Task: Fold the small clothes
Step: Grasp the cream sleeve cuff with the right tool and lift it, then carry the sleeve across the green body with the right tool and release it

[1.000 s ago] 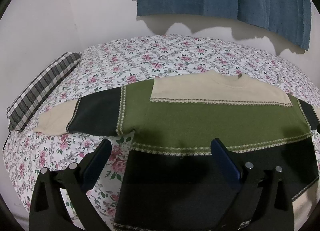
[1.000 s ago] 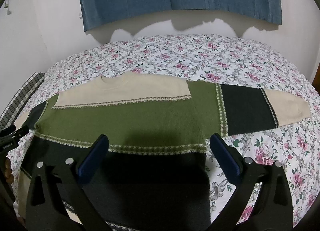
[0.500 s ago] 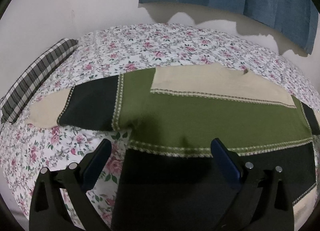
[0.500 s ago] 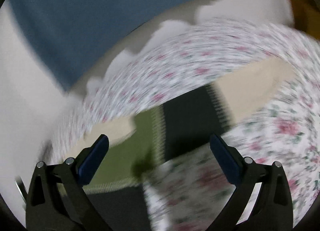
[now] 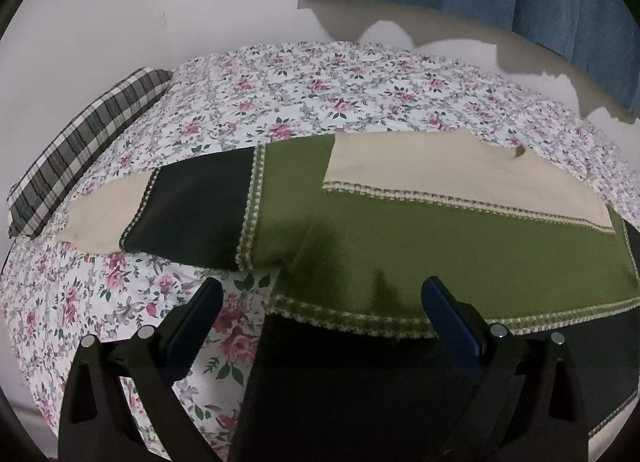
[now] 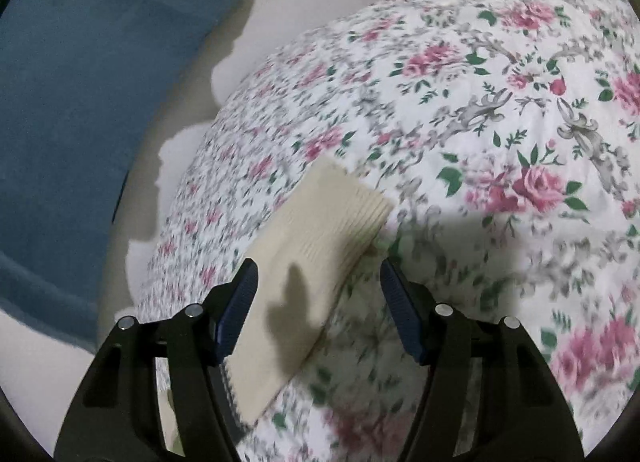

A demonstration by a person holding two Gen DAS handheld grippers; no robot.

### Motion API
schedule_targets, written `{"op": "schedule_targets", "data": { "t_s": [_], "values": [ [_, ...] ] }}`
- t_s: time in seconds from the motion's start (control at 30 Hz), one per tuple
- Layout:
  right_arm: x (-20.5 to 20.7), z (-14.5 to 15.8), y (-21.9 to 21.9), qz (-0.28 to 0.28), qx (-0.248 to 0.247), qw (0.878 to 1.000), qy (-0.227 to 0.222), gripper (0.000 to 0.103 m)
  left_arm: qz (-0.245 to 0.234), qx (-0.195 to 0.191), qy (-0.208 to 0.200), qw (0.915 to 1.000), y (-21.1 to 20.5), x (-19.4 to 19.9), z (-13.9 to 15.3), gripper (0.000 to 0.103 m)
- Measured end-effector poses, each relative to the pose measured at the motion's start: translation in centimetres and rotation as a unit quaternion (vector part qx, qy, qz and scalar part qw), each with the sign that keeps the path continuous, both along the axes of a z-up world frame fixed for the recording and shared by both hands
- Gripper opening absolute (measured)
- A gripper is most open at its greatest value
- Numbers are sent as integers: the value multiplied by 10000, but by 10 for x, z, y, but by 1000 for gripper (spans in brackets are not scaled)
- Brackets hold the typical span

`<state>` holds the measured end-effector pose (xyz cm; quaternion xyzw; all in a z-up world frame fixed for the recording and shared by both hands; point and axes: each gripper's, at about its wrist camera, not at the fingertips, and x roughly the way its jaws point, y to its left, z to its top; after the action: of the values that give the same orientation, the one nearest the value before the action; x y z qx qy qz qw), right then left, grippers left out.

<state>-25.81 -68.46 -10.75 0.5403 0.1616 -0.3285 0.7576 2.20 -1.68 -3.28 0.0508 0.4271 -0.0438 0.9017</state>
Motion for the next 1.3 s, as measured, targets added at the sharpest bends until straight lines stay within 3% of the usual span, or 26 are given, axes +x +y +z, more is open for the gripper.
{"op": "schedule_targets", "data": {
  "t_s": [0.23, 0.33, 0.37, 0.4, 0.47, 0.53, 0.7, 0.83, 0.9, 0.97, 1.13, 1.3],
  "values": [
    [2, -13, -18, -254, -42, 9993, -253, 63, -21, 15, 7, 10000, -4, 2, -1, 99],
    [8, -14, -23, -311, -129, 9994, -127, 48, 5, 1, -18, 10000, -3, 2, 0, 99],
    [10, -15, -24, -305, -151, 9994, -57, 38, 14, 9, -24, 10000, -3, 2, 1, 99],
    [15, -16, -26, -293, -150, 9995, -15, 22, 28, 18, -23, 10000, -1, 2, 1, 99],
    [16, -17, -29, -191, -24, 9996, -201, 9, 79, 22, -14, 10000, 3, 2, 2, 99],
    [16, -5, -24, -179, -133, 9989, -406, 8, 165, 17, -25, 9999, 10, 2, 3, 99],
    [46, 61, 23, 470, -1030, 9915, -634, 7, 335, 7, -25, 9994, 29, 1, 6, 99],
    [92, 125, 100, 1414, -1820, 9689, -897, 7, 391, 11, -124, 9992, 46, -2, 12, 99],
    [110, 143, 136, 1778, -2037, 9574, -1014, 7, 408, 41, -184, 9990, 55, -4, 16, 99],
    [134, 164, 184, 2242, -2347, 9391, -1127, 7, 433, 42, -231, 9988, 63, -6, 20, 99],
    [170, 186, 284, 3117, -2710, 9012, -1315, 7, 524, 51, -339, 9980, 89, -10, 26, 99],
    [205, 180, 374, 3868, -3066, 8619, -1168, 7, 631, 4, -354, 9974, 111, -13, 25, 99]
  ]
}}
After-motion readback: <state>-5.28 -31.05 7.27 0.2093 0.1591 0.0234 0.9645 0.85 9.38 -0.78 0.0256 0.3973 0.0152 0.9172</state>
